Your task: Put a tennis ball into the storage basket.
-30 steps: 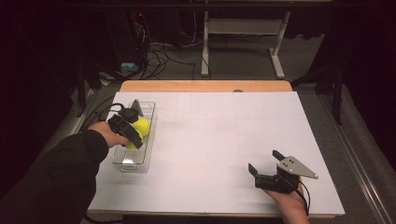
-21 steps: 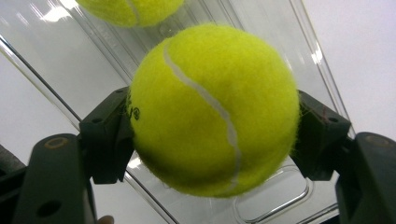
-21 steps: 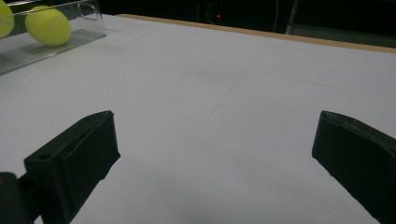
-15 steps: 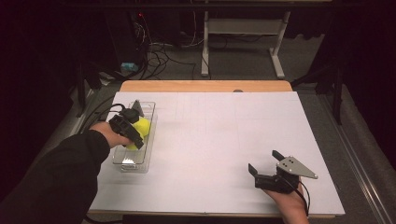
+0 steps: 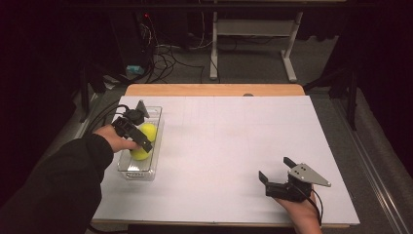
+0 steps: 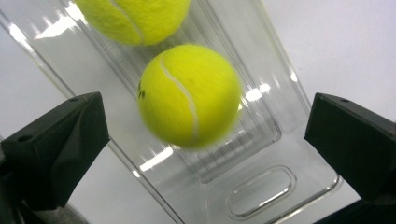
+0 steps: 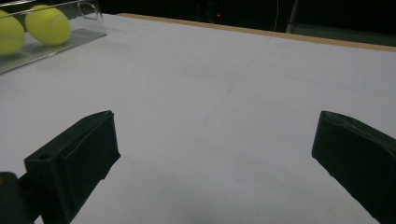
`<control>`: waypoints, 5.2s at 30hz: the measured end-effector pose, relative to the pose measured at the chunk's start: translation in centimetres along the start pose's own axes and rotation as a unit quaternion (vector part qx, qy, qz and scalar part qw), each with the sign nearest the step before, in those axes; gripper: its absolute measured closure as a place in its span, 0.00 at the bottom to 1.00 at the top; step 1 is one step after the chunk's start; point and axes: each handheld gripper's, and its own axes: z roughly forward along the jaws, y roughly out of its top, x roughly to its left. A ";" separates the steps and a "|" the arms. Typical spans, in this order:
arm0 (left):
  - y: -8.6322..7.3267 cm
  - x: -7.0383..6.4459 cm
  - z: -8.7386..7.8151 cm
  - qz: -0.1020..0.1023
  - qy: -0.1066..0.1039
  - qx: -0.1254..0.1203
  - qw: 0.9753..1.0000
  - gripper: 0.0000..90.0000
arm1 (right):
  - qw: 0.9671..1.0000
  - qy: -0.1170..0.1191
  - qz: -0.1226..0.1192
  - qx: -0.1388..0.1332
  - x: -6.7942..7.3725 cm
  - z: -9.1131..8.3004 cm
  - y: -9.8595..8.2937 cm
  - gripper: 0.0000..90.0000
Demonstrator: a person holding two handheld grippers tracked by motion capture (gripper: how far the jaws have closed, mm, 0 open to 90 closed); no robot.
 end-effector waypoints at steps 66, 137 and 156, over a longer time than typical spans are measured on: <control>5.3 -9.1 -0.5 0.075 -0.019 -0.032 0.996 0.01 | 1.000 0.000 0.000 -0.005 0.0 0.0 0.1 0.00; -2.3 -14.0 7.7 0.082 -0.073 -0.303 0.947 0.00 | 1.000 0.004 -0.005 -0.009 0.4 0.0 0.3 0.00; -4.0 -14.1 10.7 0.101 -0.115 -0.429 0.890 0.01 | 1.000 0.008 -0.003 -0.004 0.6 0.3 0.2 0.00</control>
